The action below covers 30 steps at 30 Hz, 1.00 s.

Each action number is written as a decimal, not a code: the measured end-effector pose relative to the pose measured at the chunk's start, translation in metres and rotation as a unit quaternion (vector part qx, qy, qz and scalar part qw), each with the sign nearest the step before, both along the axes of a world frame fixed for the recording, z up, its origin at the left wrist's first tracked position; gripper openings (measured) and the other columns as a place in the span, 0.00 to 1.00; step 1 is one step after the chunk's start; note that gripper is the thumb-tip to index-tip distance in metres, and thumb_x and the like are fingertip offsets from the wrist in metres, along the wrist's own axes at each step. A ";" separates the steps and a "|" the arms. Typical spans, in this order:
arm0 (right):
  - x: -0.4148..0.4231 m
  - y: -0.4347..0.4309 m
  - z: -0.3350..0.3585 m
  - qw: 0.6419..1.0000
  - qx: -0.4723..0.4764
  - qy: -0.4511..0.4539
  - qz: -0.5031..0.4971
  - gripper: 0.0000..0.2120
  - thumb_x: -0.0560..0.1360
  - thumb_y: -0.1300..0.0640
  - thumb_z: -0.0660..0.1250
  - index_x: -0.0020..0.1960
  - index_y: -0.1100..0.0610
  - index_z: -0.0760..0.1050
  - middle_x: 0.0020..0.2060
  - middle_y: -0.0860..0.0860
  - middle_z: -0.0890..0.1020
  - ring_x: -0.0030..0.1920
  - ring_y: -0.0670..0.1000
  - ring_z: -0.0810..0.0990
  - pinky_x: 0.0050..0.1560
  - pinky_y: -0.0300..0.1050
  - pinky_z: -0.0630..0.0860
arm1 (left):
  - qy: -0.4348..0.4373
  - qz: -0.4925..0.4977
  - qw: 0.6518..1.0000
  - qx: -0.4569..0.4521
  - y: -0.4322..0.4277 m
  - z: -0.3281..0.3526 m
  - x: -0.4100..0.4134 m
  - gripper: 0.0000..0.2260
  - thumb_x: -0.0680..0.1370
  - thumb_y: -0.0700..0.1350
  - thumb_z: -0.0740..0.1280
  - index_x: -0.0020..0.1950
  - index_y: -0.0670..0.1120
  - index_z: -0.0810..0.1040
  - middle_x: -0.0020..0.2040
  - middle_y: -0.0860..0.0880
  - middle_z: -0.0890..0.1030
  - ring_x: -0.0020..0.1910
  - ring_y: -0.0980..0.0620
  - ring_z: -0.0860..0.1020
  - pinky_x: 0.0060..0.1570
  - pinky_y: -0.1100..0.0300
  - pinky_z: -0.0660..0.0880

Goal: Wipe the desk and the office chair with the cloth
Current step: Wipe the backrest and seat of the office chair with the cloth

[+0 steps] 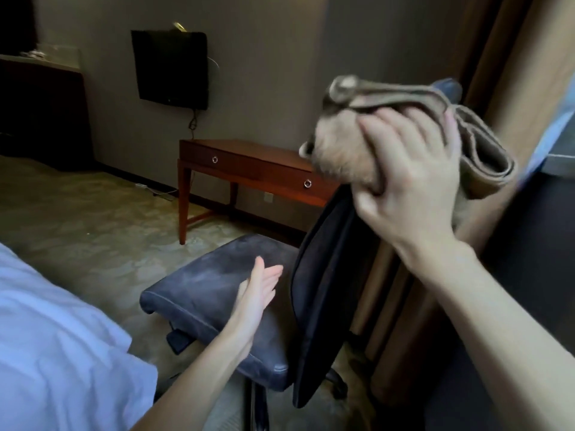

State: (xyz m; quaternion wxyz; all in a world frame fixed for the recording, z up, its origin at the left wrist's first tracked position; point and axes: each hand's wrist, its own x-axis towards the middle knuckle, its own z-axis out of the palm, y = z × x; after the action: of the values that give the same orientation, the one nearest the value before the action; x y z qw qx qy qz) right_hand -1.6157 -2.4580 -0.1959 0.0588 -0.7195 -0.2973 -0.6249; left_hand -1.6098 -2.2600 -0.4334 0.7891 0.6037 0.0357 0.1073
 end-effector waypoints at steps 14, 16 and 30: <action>0.051 -0.050 -0.258 0.976 -0.014 0.207 0.073 0.38 0.55 0.65 0.75 0.67 0.62 0.81 0.64 0.58 0.82 0.67 0.58 0.75 0.80 0.71 0.48 | 0.114 0.249 0.948 0.162 0.061 -0.055 0.024 0.17 0.86 0.55 0.59 0.59 0.50 0.85 0.46 0.53 0.81 0.47 0.51 0.77 0.53 0.53 0.70; 0.056 -0.069 -0.281 0.962 -0.064 0.257 0.073 0.39 0.54 0.65 0.77 0.67 0.61 0.81 0.64 0.56 0.81 0.68 0.57 0.75 0.81 0.68 0.45 | 0.136 0.277 0.931 0.194 0.086 -0.062 0.027 0.16 0.86 0.56 0.58 0.57 0.50 0.84 0.53 0.45 0.83 0.53 0.43 0.78 0.58 0.48 0.71; 0.155 -0.093 -0.123 0.953 0.259 0.111 0.114 0.32 0.67 0.70 0.67 0.71 0.61 0.72 0.69 0.53 0.77 0.71 0.56 0.74 0.73 0.68 0.66 | 0.139 0.175 0.824 0.521 0.133 -0.083 0.126 0.22 0.83 0.54 0.67 0.71 0.41 0.77 0.75 0.39 0.73 0.75 0.39 0.71 0.74 0.44 0.65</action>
State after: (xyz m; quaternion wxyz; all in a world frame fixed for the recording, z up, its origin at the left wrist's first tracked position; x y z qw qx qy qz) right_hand -1.4608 -2.5513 -0.3192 0.3466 -0.7060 -0.1964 -0.5855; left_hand -1.4835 -2.1274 -0.5165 0.3120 0.9169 0.1894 0.1612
